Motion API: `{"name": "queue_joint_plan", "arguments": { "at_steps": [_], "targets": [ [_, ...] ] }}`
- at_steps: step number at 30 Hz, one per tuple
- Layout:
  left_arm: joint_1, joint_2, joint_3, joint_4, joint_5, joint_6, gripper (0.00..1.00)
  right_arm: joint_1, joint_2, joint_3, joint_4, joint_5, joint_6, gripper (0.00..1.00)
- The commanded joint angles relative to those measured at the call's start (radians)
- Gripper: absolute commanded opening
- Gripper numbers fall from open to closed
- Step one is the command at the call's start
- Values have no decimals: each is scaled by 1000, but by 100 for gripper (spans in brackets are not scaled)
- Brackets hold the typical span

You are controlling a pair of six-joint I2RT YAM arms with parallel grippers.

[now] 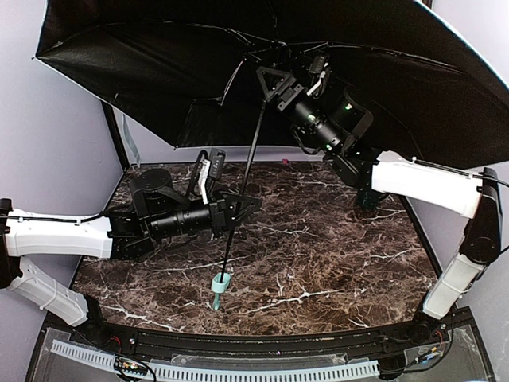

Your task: Put away the umbrella

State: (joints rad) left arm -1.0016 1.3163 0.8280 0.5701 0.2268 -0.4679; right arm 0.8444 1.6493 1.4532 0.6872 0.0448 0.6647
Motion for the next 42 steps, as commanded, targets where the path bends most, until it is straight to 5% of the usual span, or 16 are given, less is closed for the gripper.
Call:
{"name": "queue_joint_plan", "arguments": {
  "at_steps": [1, 10, 14, 18, 21, 23, 31, 37, 42],
  "targets": [
    [1, -29, 0, 102, 11, 21, 0, 4, -48, -11, 71, 15, -13, 57],
    [6, -43, -32, 93, 23, 20, 0, -1, -81, -35, 67, 33, -18, 9],
    [7, -47, -24, 97, 29, 24, 0, 0, -84, -42, 21, 15, -42, 0],
    [8, -41, -2, 108, 43, 29, 0, 1, -75, -55, -14, -22, -51, 0],
    [7, -43, -10, 131, 33, 23, 0, 0, -72, -42, -74, -29, -60, 42],
    [8, -46, -19, 142, 11, 18, 0, 0, -82, -63, -46, -11, -52, 57],
    [7, -44, -52, 216, -44, 19, 0, 16, -114, -147, 127, 53, -55, 74],
    [6, -15, -59, 268, -37, -6, 0, 32, -92, -129, 227, 49, -106, 73],
    [6, -12, -54, 267, -37, 0, 0, 30, -90, -129, 231, 102, -92, 53]
  ]
}}
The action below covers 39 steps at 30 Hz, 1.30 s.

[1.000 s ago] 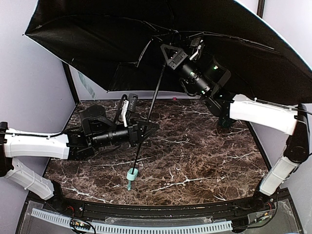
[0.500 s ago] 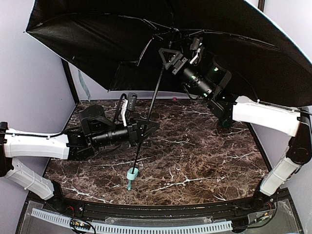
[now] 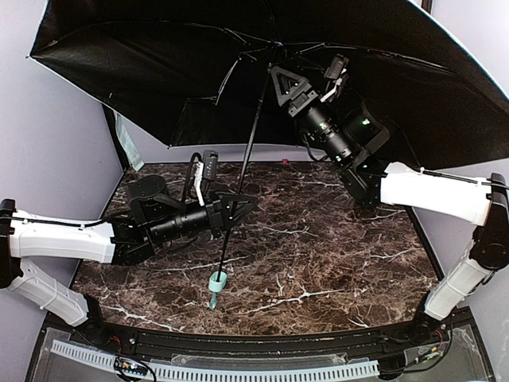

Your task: Put away the umbrella

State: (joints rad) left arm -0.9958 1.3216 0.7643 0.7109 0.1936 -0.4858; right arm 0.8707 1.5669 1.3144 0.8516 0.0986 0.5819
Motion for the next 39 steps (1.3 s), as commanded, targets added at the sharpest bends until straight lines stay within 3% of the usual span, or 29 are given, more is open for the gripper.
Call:
{"name": "queue_joint_plan", "arguments": {
  "at_steps": [1, 8, 12, 20, 23, 25, 31, 39],
  "targets": [
    [0, -18, 9, 127, -2, 20, 0, 4, -7, 17, 41, 60, -5, 53],
    [0, -28, 9, 113, 0, 35, 0, -2, 32, 79, -46, 37, 1, 66],
    [0, -26, 10, 114, 11, 26, 0, -4, 83, 144, -95, 12, 15, 66],
    [0, -30, 6, 109, 14, 25, 0, -6, 78, 128, -53, 39, 27, 33],
    [0, -29, 2, 113, 18, 23, 0, -6, 74, 123, -55, 32, 23, 9],
    [0, -29, 1, 117, 17, 24, 0, -8, 71, 116, -56, 26, 26, 0],
    [1, -42, 11, 109, 3, 81, 0, -9, 54, 89, -114, -37, 21, 0],
    [58, -65, 61, 120, 28, 90, 0, 28, 68, 57, -361, -209, -14, 2]
  ]
}}
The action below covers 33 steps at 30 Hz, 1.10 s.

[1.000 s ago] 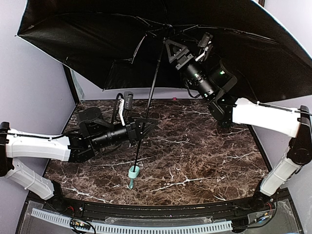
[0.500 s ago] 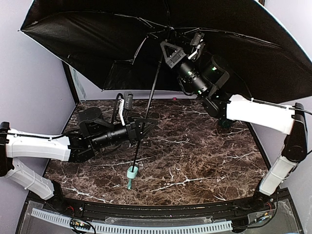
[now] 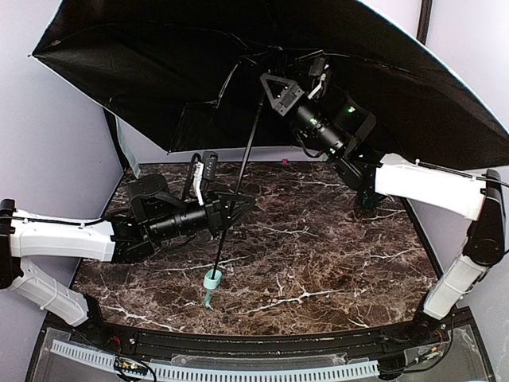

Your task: Put away the umbrella

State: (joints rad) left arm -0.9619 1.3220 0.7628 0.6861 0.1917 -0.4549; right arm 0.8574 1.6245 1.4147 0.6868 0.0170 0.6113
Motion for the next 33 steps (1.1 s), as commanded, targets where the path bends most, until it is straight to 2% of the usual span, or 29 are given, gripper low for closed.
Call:
{"name": "queue_joint_plan", "arguments": {
  "at_steps": [1, 4, 10, 15, 19, 24, 25, 29, 30, 33],
  "targets": [
    [26, -60, 68, 150, 30, 63, 0, 56, 13, -61, -208, -124, -43, 4],
    [36, -42, 88, 177, 48, 60, 0, 99, 15, -116, -215, -111, -48, 9],
    [40, -22, 120, 186, 95, 47, 0, 127, -7, -199, -226, -52, -39, 10],
    [50, -34, 105, 187, 45, 91, 0, 168, 9, -195, -318, -21, -71, 12],
    [54, -17, 99, 156, 32, 138, 0, 177, -14, -237, -283, -6, -56, 14],
    [54, -21, 42, 113, 83, 136, 0, 156, -22, -106, -400, 40, -184, 35],
    [54, -28, 35, 104, 87, 147, 0, 151, -23, -100, -407, 39, -190, 36],
    [54, -49, 26, 55, 78, 196, 0, 141, -24, -130, -352, 23, -153, 29],
    [54, -52, 23, 51, 79, 198, 0, 141, -52, -131, -348, 21, -144, 25],
    [54, -56, -17, 68, 85, 168, 0, 140, -76, -135, -329, 28, -134, 3]
  ]
}}
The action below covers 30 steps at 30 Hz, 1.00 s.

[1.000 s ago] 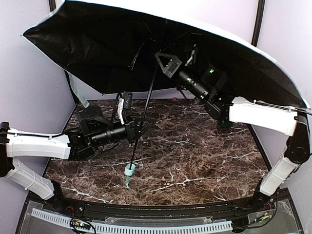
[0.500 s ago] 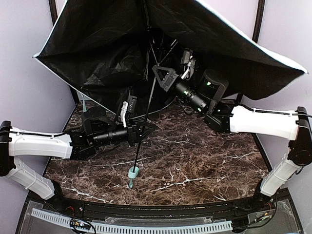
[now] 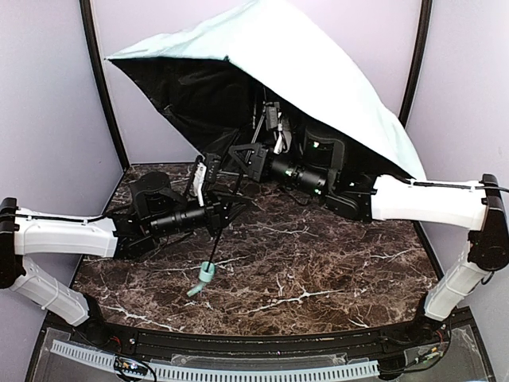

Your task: Put away the umbrella

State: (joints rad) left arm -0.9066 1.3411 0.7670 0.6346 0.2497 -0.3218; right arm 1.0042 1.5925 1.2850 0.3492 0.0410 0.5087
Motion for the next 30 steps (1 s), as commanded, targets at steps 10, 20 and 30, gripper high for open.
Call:
{"name": "queue_joint_plan", "arguments": {
  "at_steps": [10, 20, 30],
  "targets": [
    [-3, -206, -121, -107, 44, 97, 64, -128, -105, 91, -114, 90, -176, 0],
    [-3, -579, -136, -494, -226, 199, 64, -229, -60, 242, -45, 4, -582, 0],
    [0, -473, 9, -646, -389, 180, 66, -256, 20, 420, -119, -83, -588, 0]
  ]
}}
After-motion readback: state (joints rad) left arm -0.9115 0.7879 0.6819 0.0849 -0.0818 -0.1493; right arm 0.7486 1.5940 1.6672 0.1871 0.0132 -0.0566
